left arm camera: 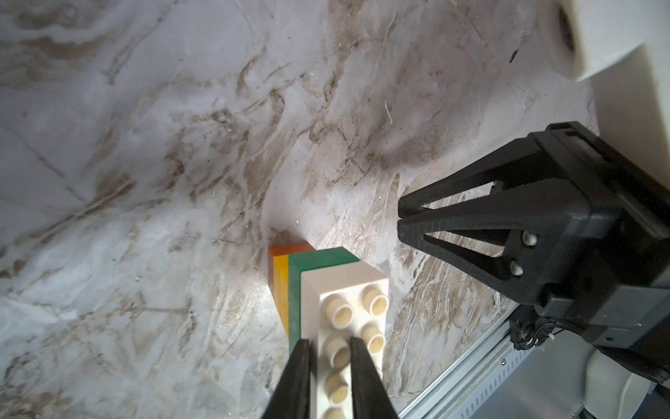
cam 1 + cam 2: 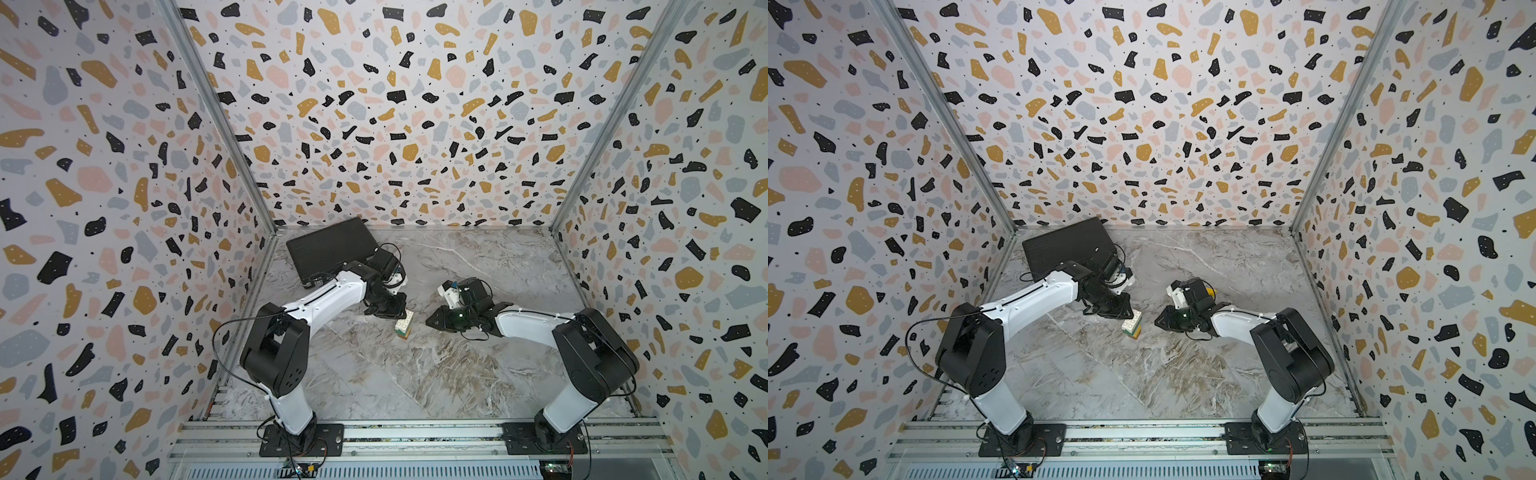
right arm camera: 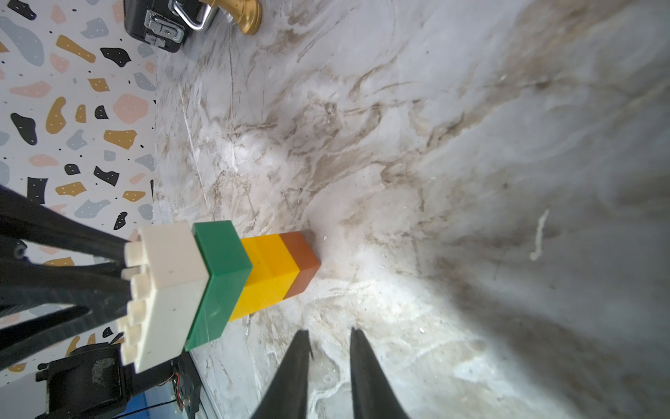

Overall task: Assemble an ice cream with lego
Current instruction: Assemble the lego brick with the lego brick.

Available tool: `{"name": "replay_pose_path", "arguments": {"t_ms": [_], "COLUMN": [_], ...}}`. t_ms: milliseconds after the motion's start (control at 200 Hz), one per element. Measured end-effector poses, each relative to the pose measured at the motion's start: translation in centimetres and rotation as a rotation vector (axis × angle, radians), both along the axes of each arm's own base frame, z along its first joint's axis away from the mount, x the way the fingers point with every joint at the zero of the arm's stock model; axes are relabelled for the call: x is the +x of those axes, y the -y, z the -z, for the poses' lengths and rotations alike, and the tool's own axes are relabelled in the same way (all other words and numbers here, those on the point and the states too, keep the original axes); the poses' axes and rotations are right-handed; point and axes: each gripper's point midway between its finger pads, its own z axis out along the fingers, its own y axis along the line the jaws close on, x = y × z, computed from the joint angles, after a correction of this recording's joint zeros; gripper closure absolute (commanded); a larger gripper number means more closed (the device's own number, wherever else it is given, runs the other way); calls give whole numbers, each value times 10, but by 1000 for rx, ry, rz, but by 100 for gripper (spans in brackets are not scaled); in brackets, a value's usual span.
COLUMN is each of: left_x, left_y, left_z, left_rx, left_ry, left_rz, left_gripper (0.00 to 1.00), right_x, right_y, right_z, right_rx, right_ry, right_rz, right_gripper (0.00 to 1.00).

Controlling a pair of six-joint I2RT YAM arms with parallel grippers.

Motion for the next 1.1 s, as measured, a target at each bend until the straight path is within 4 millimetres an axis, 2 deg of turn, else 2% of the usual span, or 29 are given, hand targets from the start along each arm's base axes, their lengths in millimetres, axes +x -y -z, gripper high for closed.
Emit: {"name": "replay_pose_path", "arguments": {"t_ms": [365, 1096], "left_x": [-1, -4], "left_y": [-2, -10], "left_z": [0, -4], "left_rx": [12, 67], "left_ry": [-16, -54], "left_rz": [-20, -31], "left_gripper": [73, 68], "right_x": [0, 2], "right_y": [3, 2], "right_z": [3, 1], "right_rx": [-22, -25], "right_ry": [-1, 5], "right_rz": [2, 3], "right_gripper": [66, 65]}}
